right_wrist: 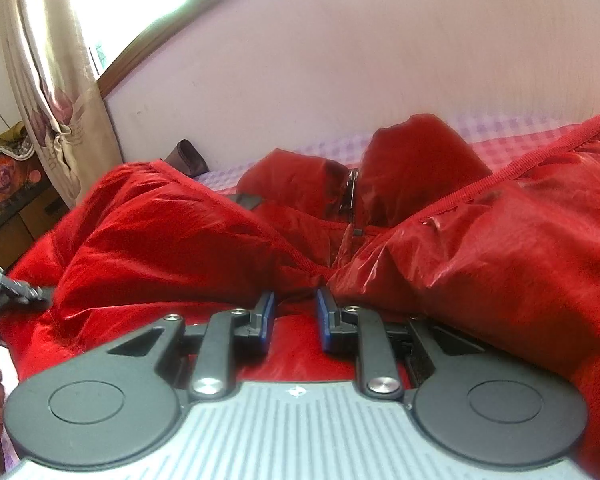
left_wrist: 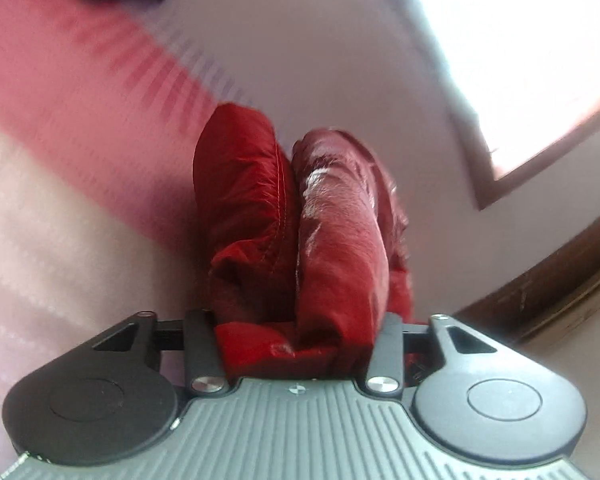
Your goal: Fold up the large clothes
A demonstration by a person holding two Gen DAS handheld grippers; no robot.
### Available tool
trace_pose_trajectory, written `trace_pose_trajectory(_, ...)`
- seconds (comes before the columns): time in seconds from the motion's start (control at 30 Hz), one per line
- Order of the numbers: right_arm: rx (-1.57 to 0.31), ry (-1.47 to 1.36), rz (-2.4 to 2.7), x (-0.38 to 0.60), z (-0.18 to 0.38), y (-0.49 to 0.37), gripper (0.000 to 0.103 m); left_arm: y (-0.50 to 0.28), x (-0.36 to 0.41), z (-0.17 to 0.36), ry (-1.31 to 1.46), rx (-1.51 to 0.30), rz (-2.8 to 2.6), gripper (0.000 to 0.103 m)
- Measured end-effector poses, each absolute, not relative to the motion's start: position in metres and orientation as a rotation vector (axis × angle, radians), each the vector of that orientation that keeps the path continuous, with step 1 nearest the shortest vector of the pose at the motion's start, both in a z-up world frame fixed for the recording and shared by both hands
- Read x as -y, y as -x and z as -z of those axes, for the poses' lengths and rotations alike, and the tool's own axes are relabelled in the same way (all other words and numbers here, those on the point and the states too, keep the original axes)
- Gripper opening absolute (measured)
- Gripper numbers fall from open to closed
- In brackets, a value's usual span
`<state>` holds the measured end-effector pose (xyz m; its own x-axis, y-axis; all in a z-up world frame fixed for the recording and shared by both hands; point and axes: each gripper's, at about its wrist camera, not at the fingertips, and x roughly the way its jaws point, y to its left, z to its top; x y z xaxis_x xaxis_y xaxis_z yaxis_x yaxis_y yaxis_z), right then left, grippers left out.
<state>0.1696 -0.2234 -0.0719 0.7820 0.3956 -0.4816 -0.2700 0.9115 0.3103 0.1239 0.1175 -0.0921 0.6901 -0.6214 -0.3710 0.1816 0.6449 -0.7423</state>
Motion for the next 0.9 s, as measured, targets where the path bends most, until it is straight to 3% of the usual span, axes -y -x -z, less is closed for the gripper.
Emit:
trace_pose_trajectory(0.33, -0.6, -0.381, -0.382, 0.246, 0.074, -0.177, 0.02, -0.045, -0.005, 0.014, 0.413, -0.455, 0.48, 0.04)
trace_pose_trajectory(0.7, -0.749, -0.623, -0.435, 0.283, 0.079, -0.207, 0.02, -0.013, 0.102, 0.017, 0.084, -0.288, 0.5, 0.048)
trace_pose_trajectory(0.9, -0.776, -0.741, -0.444, 0.326, 0.065, -0.195, 0.023, -0.017, 0.115, 0.023, 0.048, -0.257, 0.499, 0.048)
